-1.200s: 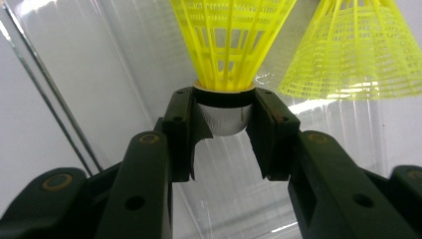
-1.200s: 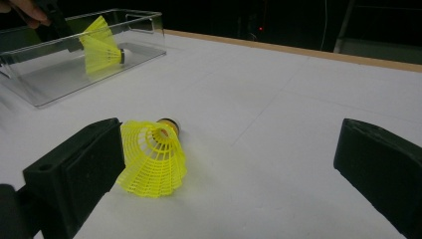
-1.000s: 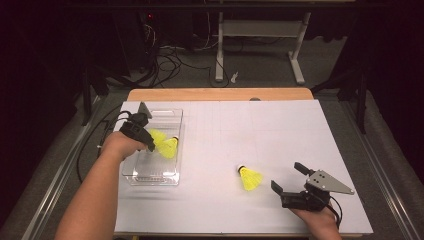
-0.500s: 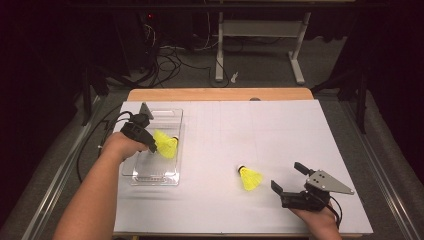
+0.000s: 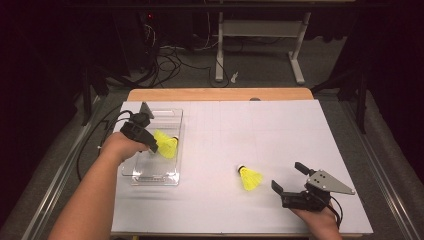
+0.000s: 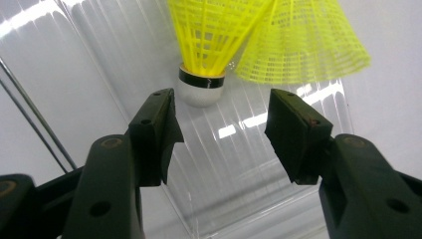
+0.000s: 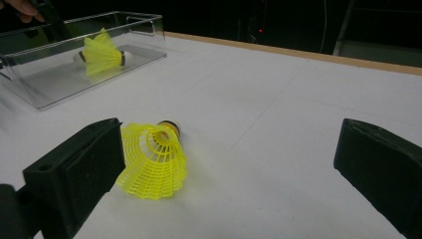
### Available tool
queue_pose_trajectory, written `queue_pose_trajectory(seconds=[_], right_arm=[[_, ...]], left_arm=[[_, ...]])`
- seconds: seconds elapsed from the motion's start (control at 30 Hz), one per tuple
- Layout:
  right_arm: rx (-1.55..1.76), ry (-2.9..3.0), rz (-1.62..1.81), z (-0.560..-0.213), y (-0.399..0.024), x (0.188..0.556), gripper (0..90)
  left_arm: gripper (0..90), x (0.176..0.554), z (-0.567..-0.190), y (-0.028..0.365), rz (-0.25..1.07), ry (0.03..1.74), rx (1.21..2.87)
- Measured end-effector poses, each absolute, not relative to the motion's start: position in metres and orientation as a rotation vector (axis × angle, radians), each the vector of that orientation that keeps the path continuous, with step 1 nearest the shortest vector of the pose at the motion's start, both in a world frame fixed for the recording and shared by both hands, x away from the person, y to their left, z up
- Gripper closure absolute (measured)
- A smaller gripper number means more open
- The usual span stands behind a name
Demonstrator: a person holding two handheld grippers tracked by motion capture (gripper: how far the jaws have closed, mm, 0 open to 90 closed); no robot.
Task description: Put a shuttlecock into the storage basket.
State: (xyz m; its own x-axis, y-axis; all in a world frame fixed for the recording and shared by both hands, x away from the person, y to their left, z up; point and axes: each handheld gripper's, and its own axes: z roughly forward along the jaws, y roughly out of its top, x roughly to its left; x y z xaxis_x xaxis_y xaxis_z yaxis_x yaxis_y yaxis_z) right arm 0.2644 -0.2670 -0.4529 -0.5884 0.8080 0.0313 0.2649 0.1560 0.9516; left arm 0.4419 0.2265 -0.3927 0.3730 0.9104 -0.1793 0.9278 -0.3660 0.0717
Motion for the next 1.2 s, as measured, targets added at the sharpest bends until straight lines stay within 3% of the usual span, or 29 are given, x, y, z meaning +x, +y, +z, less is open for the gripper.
queue_pose_trajectory(seconds=[0.53, 1.2], right_arm=[[1.009, 1.949, 1.433, -0.453, -0.265, 0.265, 0.4], [1.006, 1.953, 1.426, -0.453, -0.264, 0.265, 0.4]], left_arm=[[39.2, 0.422, -0.376, 0.22, -0.139, 1.602, 2.529], [15.4, 0.399, -0.365, 0.203, -0.171, 1.487, 2.625]])
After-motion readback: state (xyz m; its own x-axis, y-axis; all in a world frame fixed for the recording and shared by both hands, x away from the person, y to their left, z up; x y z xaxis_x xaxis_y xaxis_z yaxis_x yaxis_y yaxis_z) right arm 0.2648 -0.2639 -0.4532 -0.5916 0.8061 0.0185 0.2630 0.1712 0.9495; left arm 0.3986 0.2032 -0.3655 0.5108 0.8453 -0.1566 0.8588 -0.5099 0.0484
